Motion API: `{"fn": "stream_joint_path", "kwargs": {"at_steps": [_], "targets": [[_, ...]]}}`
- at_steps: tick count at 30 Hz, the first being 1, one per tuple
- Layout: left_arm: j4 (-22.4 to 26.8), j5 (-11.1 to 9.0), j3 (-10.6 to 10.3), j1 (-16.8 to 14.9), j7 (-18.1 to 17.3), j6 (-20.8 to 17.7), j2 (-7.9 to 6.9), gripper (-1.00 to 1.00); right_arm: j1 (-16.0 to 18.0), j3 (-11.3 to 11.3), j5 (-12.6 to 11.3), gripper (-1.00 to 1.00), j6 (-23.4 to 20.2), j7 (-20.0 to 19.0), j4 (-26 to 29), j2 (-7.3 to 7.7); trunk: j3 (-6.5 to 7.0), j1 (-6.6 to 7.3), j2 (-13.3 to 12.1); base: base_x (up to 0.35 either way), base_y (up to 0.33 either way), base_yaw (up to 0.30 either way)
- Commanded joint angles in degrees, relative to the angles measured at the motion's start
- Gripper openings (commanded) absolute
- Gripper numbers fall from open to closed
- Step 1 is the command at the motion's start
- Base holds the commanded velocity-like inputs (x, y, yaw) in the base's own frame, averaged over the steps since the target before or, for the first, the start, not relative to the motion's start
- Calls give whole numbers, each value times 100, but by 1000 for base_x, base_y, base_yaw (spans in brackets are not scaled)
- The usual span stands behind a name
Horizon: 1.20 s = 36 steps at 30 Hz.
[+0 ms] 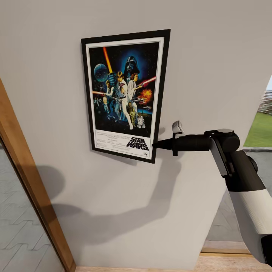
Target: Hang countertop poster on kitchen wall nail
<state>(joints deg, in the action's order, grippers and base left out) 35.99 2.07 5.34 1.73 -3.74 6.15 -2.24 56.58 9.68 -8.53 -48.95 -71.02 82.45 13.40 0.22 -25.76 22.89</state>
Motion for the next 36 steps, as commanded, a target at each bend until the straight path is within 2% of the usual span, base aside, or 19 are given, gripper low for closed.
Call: {"fn": "stream_joint_path", "kwargs": {"at_steps": [1,25,28,36], "targets": [[5,22,28,3,-39,9,4,100,3,7,-36,-100,-45,8,-1,4,-1,-2,3,0,0,0],[27,14,47,3,-39,17,27,100,2,7,-51,-100,-22,-5,-1,12,-1,-2,3,0,0,0],[19,-8,53,3,-39,16,-40,100,-1,14,-61,-100,-19,-8,-1,15,-1,-2,3,0,0,0],[20,-13,54,3,-39,16,-55,100,-5,16,-76,-100,-19,-58,-1,17,-1,-2,3,0,0,0]]}}
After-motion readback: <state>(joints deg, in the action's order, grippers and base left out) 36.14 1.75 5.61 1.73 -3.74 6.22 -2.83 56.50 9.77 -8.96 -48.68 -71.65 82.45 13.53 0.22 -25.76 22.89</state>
